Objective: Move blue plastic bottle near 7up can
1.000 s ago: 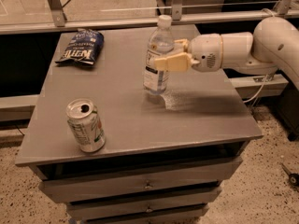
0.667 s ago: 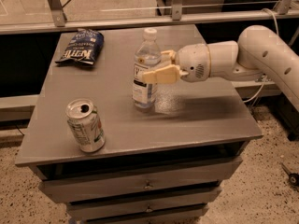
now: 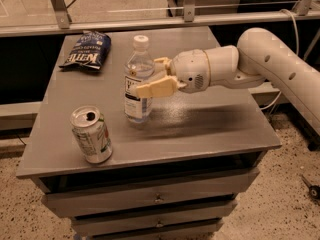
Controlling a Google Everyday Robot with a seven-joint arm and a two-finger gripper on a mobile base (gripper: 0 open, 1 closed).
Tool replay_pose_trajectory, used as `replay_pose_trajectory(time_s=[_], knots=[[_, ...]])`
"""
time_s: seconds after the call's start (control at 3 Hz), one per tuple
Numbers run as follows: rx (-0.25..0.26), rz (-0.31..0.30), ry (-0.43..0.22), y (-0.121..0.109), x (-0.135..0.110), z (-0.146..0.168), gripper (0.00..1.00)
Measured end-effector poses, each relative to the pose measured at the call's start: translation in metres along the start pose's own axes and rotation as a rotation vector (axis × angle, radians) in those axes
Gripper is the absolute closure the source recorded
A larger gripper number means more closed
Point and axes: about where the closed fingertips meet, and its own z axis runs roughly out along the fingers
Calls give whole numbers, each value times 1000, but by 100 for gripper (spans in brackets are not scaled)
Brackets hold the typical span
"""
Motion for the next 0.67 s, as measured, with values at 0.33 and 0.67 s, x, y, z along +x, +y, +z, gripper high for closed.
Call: replay_pose_trajectory(time_s=[0.33,0.67], knots=[[-56,-40,-12,13,-6,13,97],[-103,-43,-14,20,-4,18,75]])
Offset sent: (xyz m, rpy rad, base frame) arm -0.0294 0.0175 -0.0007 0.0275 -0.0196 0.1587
